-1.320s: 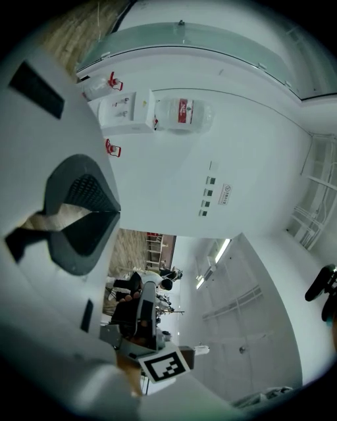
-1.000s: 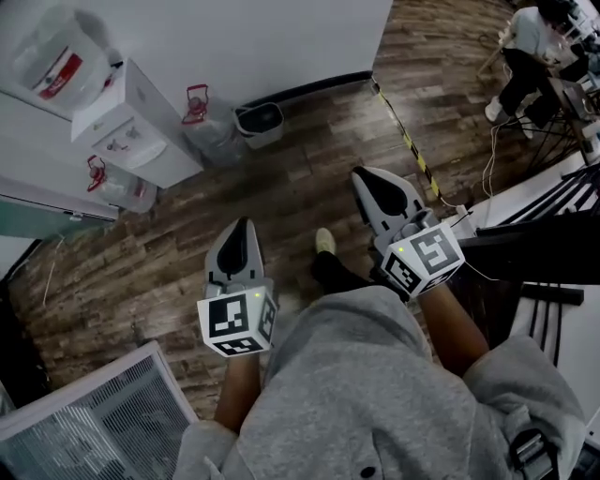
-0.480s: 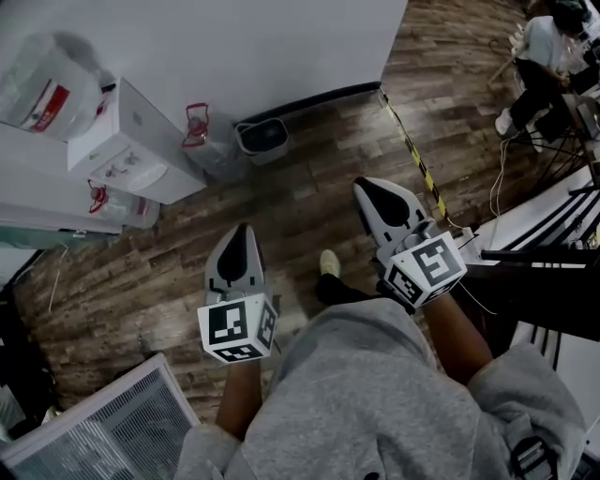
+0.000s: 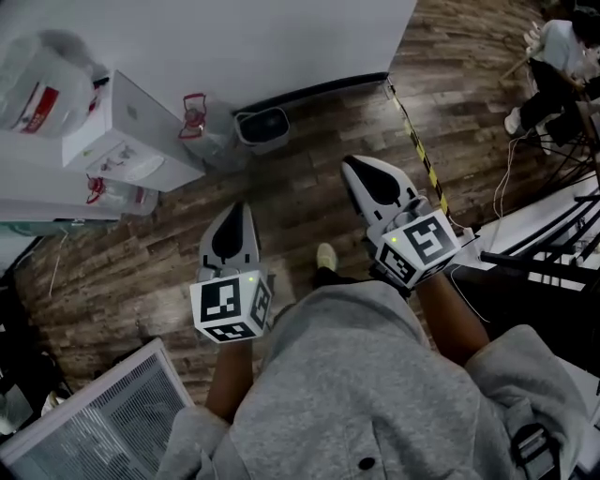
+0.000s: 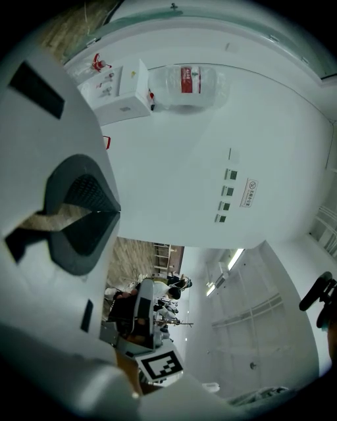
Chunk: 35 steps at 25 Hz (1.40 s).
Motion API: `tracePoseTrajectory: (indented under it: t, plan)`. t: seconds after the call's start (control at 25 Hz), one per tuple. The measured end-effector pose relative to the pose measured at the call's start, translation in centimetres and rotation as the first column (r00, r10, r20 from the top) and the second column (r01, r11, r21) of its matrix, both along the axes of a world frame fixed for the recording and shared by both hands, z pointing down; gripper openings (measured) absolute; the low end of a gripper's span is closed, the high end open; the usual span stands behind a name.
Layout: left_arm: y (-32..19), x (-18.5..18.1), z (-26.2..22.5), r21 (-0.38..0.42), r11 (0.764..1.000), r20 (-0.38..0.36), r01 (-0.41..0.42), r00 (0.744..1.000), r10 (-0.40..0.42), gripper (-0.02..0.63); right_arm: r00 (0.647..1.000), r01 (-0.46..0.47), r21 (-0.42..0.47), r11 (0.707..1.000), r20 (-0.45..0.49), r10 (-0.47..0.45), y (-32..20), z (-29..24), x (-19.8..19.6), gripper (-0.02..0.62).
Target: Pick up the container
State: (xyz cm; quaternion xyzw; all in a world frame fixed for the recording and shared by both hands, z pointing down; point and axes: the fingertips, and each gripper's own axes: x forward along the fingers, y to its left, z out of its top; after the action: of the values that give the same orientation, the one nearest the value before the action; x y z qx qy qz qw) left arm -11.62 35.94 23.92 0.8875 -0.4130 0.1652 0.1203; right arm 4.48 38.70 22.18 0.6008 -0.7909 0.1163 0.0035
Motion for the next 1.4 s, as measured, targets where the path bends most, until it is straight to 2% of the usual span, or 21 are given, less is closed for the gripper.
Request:
tracePoseTrajectory:
  t: [0.56,0.84,1.16,1.4]
  plan:
    - [-1.1,1.8,-0.3,0.021,1.000,-0.001,0.023,1.000,-0.023,0.015,0.999,0.034,0.008,0.999,0.002,-0.034,-1.4,0.4,1.5,0.026]
    - [-1.3,2.4,-0.1,0.031,0.999,0.001,0.009,1.000,-0.009,0.015,0.999,0.040,0.026,0.999,-0.001,-0.040,-1.7,0.3,1.5,0.026]
    - [-4.3,3.6,-0.4,0.047,0.999,-0.004,-0.014,1.000,0.014,0.015,1.000,0.025,0.031,0.999,-0.010,-0.025,-4.1,0.5,2.6,0.026]
    - [-8.5,4.4,0.2,0.040,0.999,-0.011,-0.021,1.000,0.021,0.015,0.999,0.023,0.032,0.999,-0.028,-0.022,-7.7,0.4,3.3,0.026]
